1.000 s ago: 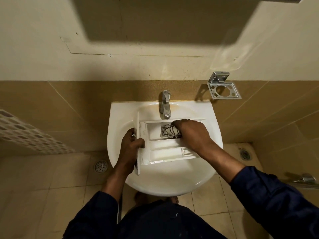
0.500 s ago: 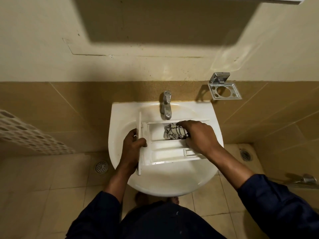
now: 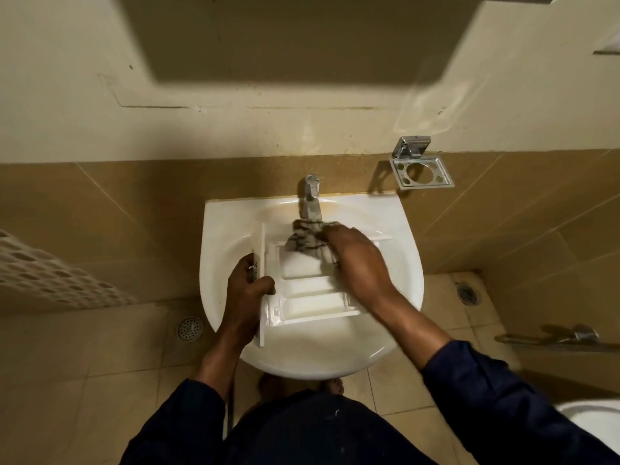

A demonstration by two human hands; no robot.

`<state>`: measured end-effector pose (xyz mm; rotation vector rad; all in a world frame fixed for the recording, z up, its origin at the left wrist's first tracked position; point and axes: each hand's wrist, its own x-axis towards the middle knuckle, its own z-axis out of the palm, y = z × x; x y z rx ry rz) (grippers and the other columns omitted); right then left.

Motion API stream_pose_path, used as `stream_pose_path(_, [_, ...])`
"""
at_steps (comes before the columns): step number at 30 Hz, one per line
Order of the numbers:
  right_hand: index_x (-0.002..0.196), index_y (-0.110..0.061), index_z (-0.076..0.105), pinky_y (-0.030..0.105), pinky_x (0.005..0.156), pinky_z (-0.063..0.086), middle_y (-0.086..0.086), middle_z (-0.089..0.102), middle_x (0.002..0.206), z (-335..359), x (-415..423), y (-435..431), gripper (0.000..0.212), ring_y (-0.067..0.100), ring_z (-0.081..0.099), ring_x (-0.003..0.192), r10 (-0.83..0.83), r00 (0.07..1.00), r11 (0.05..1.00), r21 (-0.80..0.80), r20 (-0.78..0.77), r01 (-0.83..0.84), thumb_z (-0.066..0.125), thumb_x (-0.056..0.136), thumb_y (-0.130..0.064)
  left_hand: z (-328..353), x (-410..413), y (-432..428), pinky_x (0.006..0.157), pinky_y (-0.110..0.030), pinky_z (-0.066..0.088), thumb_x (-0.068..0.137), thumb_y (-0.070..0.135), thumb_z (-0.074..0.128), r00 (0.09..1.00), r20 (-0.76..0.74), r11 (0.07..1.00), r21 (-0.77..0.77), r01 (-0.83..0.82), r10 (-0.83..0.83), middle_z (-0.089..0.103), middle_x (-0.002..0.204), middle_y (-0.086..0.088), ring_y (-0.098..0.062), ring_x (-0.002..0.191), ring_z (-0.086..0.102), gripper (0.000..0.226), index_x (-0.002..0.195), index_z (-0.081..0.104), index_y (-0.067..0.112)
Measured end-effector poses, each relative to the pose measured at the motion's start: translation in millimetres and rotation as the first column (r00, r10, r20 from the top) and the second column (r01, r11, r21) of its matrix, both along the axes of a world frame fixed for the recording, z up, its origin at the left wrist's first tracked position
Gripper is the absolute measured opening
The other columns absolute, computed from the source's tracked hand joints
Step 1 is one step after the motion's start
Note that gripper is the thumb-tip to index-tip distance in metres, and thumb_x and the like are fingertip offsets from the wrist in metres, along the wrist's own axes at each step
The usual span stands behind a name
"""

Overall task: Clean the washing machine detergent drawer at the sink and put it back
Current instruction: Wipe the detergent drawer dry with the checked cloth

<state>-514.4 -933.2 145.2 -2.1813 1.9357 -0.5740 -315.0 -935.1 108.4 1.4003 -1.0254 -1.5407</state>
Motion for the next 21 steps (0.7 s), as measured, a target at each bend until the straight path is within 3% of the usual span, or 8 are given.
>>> stream_pose_path(2, [0.122, -0.016, 0.061, 0.033, 0.080, 0.049, 0.008, 0.064, 0.118, -4.0, -31.4, 2.1, 0.066, 0.031, 0.060, 0.102, -0.123, 0.992, 0.991, 0.051, -0.029, 0.124, 0.065, 0.060, 0.006, -1.5, 7.7, 0.0, 0.071, -0.039, 0.055, 0.055, 0.011, 0.055, 1.000, 0.009, 1.000, -0.018, -0.017, 0.017, 0.066, 0.100, -0.008, -0.026, 0.089, 0.064, 0.059, 0.114, 0.061, 0.012])
stream_pose_path(5, [0.122, -0.014, 0.061, 0.040, 0.079, 0.053, 0.011, 0.065, 0.116, -8.7, -56.2, 4.5, 0.058, 0.034, 0.062, 0.102, -0.279, 0.960, 0.958, 0.067, -0.015, 0.279, 0.053, 0.068, 0.009, -1.1, 8.3, 1.9, 0.071, -0.039, 0.054, 0.056, 0.011, 0.055, 1.000, 0.005, 0.999, -0.029, -0.022, 0.022, 0.065, 0.098, -0.008, -0.025, 0.088, 0.063, 0.051, 0.106, 0.062, 0.018])
stream_pose_path(7, [0.125, -0.014, 0.059, 0.038, 0.081, 0.053, 0.010, 0.063, 0.120, -11.0, -45.7, 6.3, 0.064, 0.033, 0.061, 0.106, -0.309, 0.950, 0.950, 0.037, -0.035, 0.311, 0.061, 0.065, 0.010, 0.8, 2.9, 3.2, 0.067, -0.036, 0.054, 0.056, 0.010, 0.054, 0.999, -0.022, 0.999, -0.030, -0.029, 0.028, 0.064, 0.093, -0.006, -0.023, 0.083, 0.062, 0.048, 0.103, 0.062, 0.018])
stream_pose_path(10, [0.128, -0.011, 0.058, 0.040, 0.089, 0.051, 0.014, 0.059, 0.128, -12.6, 1.2, 13.1, 0.062, 0.034, 0.057, 0.116, -0.176, 0.984, 0.983, -0.054, 0.019, 0.177, 0.063, 0.070, 0.010, 2.2, -6.7, 0.0, 0.062, -0.031, 0.054, 0.057, 0.008, 0.054, 0.998, -0.051, 0.999, -0.030, -0.027, 0.026, 0.066, 0.089, -0.004, -0.019, 0.078, 0.065, 0.049, 0.104, 0.062, 0.013])
stream_pose_path(14, [0.125, -0.008, 0.061, 0.041, 0.100, 0.045, 0.014, 0.060, 0.129, -13.9, 45.4, 22.5, 0.067, 0.033, 0.054, 0.122, 0.113, 0.993, 0.988, -0.107, 0.038, -0.109, 0.062, 0.062, 0.014, 1.3, -14.4, -4.3, 0.072, -0.039, 0.056, 0.060, 0.005, 0.053, 0.997, -0.077, 0.998, -0.065, -0.007, 0.002, 0.068, 0.094, -0.018, -0.032, 0.086, 0.067, 0.051, 0.110, 0.063, 0.005])
stream_pose_path(18, [0.129, -0.016, 0.057, 0.037, 0.097, 0.049, 0.008, 0.061, 0.128, -12.5, 20.7, 24.6, 0.075, 0.030, 0.056, 0.117, 0.244, 0.968, 0.966, 0.070, 0.055, -0.248, 0.061, 0.060, 0.011, 1.7, -2.2, -9.0, 0.069, -0.031, 0.056, 0.063, 0.006, 0.055, 0.996, -0.085, 0.995, -0.090, -0.043, 0.035, 0.069, 0.102, -0.014, -0.027, 0.091, 0.069, 0.054, 0.117, 0.060, 0.004])
stream_pose_path(21, [0.133, -0.023, 0.053, 0.034, 0.088, 0.048, 0.007, 0.062, 0.127, -5.3, -14.0, 8.9, 0.060, 0.030, 0.058, 0.114, 0.125, 0.990, 0.954, 0.284, -0.071, -0.100, 0.063, 0.077, -0.005, 3.7, 6.3, -6.3, 0.066, -0.027, 0.053, 0.058, 0.010, 0.056, 1.000, -0.019, 0.992, -0.129, 0.006, -0.009, 0.066, 0.099, -0.003, -0.016, 0.087, 0.066, 0.055, 0.112, 0.059, 0.016])
